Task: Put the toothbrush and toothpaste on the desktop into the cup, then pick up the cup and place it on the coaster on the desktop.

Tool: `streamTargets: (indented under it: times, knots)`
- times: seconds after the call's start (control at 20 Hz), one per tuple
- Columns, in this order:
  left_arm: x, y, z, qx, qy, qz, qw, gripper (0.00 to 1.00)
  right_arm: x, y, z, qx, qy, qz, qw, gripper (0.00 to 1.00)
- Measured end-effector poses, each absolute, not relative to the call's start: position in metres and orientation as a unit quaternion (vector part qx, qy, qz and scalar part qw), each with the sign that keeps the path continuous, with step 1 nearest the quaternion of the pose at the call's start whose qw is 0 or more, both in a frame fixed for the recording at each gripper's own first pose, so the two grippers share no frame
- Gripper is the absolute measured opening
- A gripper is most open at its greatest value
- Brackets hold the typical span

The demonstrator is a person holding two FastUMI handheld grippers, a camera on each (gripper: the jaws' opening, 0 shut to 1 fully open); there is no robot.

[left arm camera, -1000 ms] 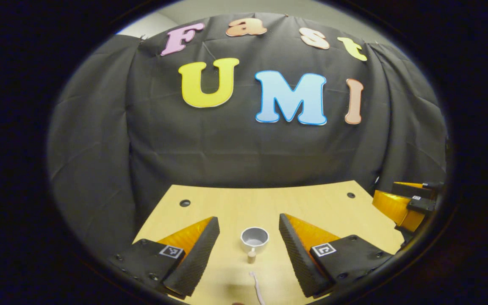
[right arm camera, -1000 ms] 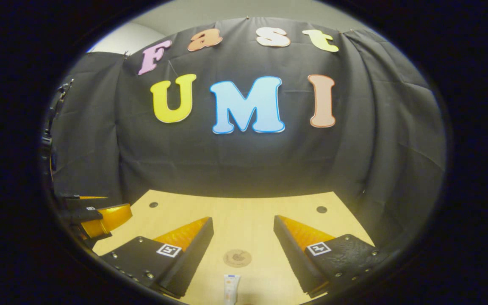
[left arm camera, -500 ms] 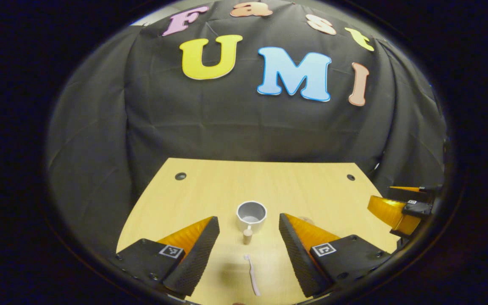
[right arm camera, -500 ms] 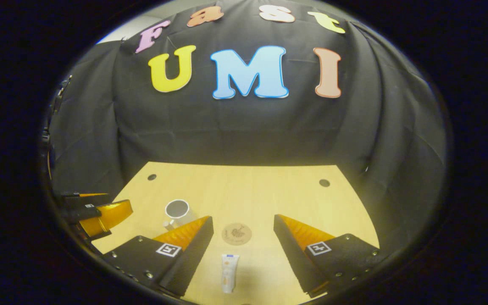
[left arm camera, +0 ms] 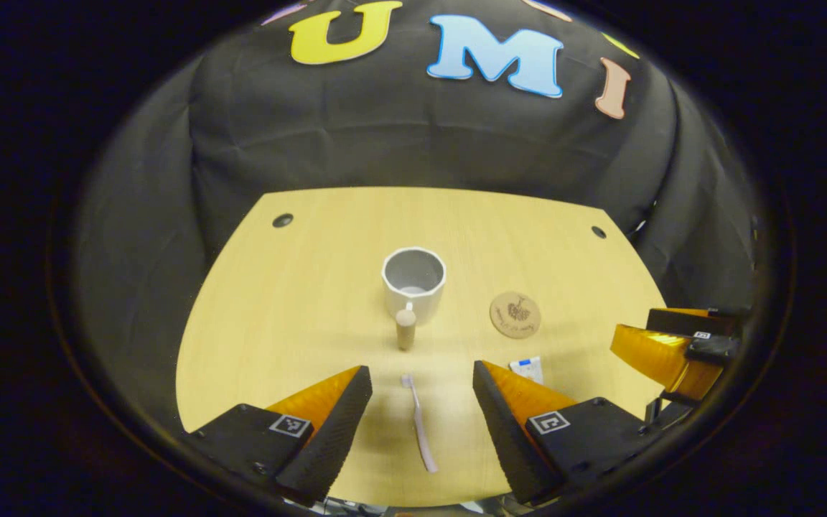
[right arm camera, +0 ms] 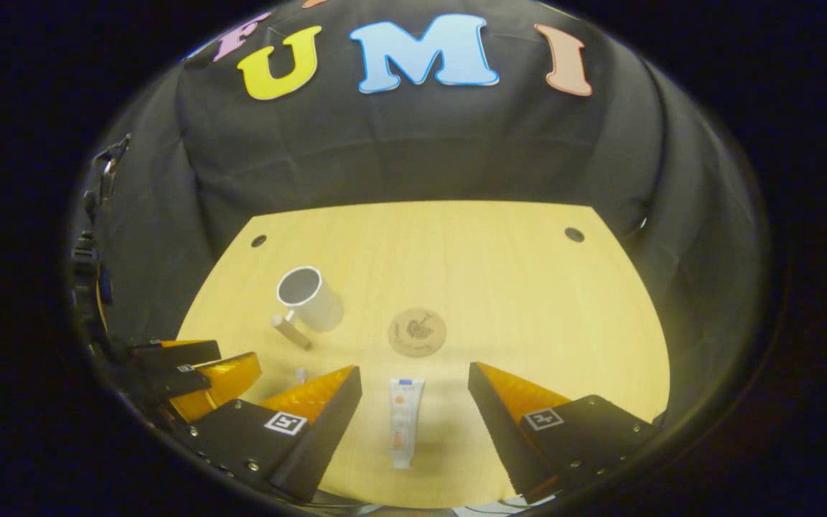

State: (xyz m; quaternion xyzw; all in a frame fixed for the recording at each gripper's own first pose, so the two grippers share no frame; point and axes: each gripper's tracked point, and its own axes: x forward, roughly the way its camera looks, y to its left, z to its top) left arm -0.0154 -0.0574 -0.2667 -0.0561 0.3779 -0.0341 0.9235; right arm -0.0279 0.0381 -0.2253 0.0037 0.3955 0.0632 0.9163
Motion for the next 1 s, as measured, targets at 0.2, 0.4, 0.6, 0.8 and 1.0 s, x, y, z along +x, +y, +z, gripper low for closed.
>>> streamTargets:
  times: [0.2, 0.4, 0.6, 0.8, 1.0]
  knots:
    - [-0.025, -0.068, -0.309, -0.080, 0.433, -0.039, 0.897, 0.95, -0.034, 0.041, -0.267, 0.001, 0.452, 0.065, 0.890, 0.93]
    - [-0.036, -0.060, -0.343, -0.089, 0.490, -0.032, 0.866, 0.97, -0.044, 0.046, -0.303, -0.008, 0.505, 0.068, 0.861, 0.94]
    - [-0.041, -0.055, -0.364, -0.098, 0.516, -0.020, 0.851, 0.97, -0.050, 0.048, -0.330, -0.009, 0.536, 0.068, 0.841, 0.94]
    - [-0.042, -0.051, -0.388, -0.107, 0.546, -0.008, 0.831, 0.97, -0.053, 0.053, -0.357, 0.007, 0.569, 0.058, 0.820, 0.94]
    - [-0.042, -0.047, -0.402, -0.105, 0.563, -0.004, 0.820, 0.97, -0.053, 0.048, -0.374, -0.002, 0.587, 0.046, 0.808, 0.94]
